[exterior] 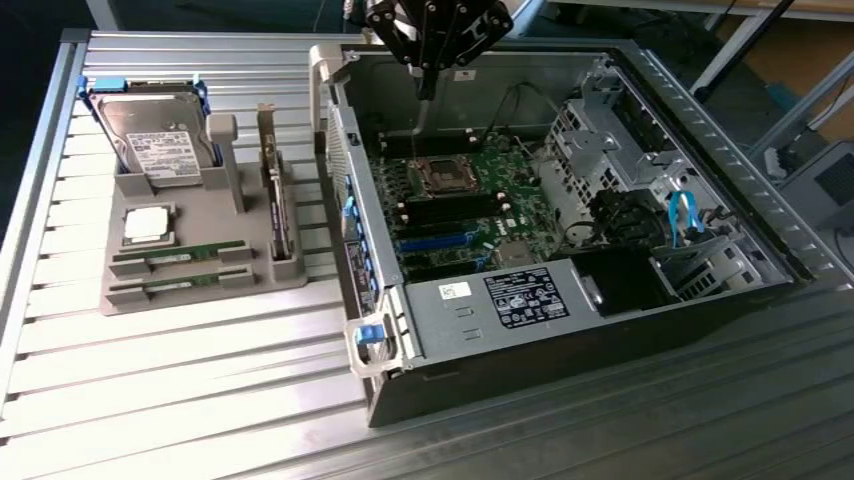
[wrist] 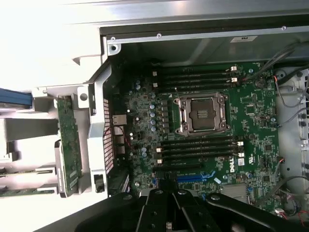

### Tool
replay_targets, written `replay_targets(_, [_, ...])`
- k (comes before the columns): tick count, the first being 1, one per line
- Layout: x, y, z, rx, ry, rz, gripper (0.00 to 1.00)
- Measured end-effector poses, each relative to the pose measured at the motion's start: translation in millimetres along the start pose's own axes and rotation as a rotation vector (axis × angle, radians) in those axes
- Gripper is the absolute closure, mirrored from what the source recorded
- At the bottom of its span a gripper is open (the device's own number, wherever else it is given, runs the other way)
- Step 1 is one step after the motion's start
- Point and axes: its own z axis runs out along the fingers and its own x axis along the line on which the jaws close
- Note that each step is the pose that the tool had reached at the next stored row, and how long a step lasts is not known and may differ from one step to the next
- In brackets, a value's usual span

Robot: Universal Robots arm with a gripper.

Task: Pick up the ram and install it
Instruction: 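Reach for the ram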

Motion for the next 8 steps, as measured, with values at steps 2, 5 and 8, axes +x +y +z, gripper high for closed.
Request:
replay_targets(2, [5.1, -0.4, -0.2, 0.0, 0.0001, 0.0, 0.9])
replay_targets(5, [11.2, -0.8, -0.3, 0.0, 0.0, 0.0, 0.9])
replay_targets(8, [19.4, -1.4, -0.5, 0.0, 0.0001, 0.0, 0.9])
